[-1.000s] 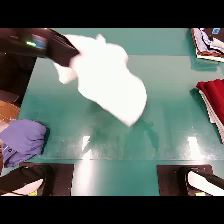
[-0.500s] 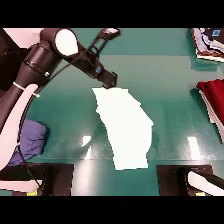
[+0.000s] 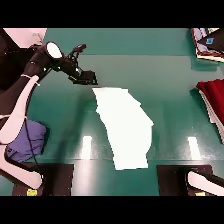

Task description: Fold the shirts.

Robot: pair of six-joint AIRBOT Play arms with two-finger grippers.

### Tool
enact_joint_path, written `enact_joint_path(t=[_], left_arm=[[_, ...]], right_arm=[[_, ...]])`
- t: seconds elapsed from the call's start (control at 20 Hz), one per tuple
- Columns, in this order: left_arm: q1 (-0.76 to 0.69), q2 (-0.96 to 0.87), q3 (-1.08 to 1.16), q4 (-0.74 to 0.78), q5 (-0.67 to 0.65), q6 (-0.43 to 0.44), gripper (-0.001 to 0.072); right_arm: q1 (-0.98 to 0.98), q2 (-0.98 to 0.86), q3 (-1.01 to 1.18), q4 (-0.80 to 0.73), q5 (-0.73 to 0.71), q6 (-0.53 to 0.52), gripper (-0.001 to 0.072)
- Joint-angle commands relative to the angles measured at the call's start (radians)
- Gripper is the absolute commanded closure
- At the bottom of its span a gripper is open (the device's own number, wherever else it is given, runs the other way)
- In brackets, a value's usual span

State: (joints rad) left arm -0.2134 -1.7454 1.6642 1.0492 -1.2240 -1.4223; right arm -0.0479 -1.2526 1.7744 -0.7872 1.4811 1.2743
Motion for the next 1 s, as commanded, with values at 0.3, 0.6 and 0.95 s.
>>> enact_joint_path(t=[0.3,0.6,0.95], left_arm=[[0.008,-0.114,-0.018,-0.091,0.117,0.011,0.0502],[0.043,-0.018,-0.017,0.093,0.061,0.015,0.0681],[0.083,0.259,-0.017,0.273,-0.037,0.043,0.0679]], right_arm=[[0.013,-0.043,-0.032,0.001,0.041,0.001,0.0694],[0.013,-0.001,-0.27,-0.003,0.048,0.0,0.0694],[0.072,-0.006,-0.805,0.011,-0.135,-0.001,0.0232]])
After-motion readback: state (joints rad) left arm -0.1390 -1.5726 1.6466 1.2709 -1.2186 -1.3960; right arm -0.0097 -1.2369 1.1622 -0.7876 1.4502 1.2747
